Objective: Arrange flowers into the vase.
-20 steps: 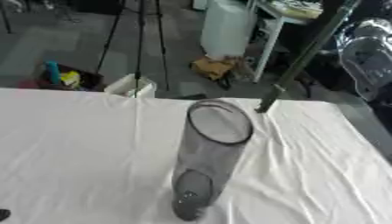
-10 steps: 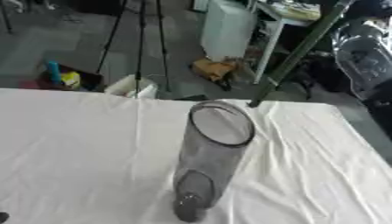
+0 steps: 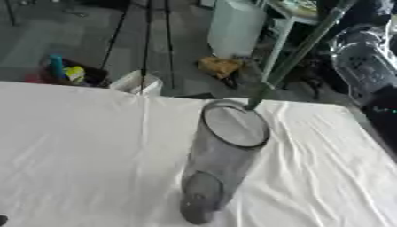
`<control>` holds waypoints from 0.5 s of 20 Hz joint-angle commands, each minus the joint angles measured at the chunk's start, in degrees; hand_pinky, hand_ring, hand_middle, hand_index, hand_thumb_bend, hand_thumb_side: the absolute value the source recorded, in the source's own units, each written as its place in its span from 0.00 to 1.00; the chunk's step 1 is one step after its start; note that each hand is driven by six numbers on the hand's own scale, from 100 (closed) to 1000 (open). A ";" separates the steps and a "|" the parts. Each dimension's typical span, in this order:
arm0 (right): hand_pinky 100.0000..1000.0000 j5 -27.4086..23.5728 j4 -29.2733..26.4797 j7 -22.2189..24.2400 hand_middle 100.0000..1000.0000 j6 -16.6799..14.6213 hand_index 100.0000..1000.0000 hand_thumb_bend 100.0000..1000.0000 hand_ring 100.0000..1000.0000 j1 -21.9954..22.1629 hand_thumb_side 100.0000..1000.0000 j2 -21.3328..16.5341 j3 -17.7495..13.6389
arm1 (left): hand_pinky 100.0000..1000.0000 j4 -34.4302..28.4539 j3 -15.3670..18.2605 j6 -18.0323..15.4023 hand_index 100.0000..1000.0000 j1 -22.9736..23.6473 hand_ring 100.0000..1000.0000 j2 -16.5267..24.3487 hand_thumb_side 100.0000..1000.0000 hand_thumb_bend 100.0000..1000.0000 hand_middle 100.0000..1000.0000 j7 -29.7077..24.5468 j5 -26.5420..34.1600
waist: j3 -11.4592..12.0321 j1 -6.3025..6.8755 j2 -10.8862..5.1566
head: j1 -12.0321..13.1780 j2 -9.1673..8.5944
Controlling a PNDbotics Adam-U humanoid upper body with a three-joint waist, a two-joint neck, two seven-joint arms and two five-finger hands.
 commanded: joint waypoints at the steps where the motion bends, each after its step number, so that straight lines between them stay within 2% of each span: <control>1: 0.00 0.51 -0.62 0.55 0.00 0.51 0.09 0.00 0.00 -0.25 0.95 -0.98 -0.49 | 0.58 -0.78 -0.49 -0.13 0.81 -0.74 0.71 -0.28 1.00 0.12 0.86 -0.22 -0.36 | 0.15 -0.69 0.22 | 0.28 -0.82; 10: 0.00 1.96 -0.62 1.48 0.00 0.98 0.09 0.00 0.00 0.16 0.96 0.10 -0.14 | 0.58 -0.78 -0.64 -0.12 0.81 -0.96 0.71 -0.53 1.00 0.12 0.86 -0.43 -1.13 | 0.70 -1.09 1.33 | 0.71 -0.95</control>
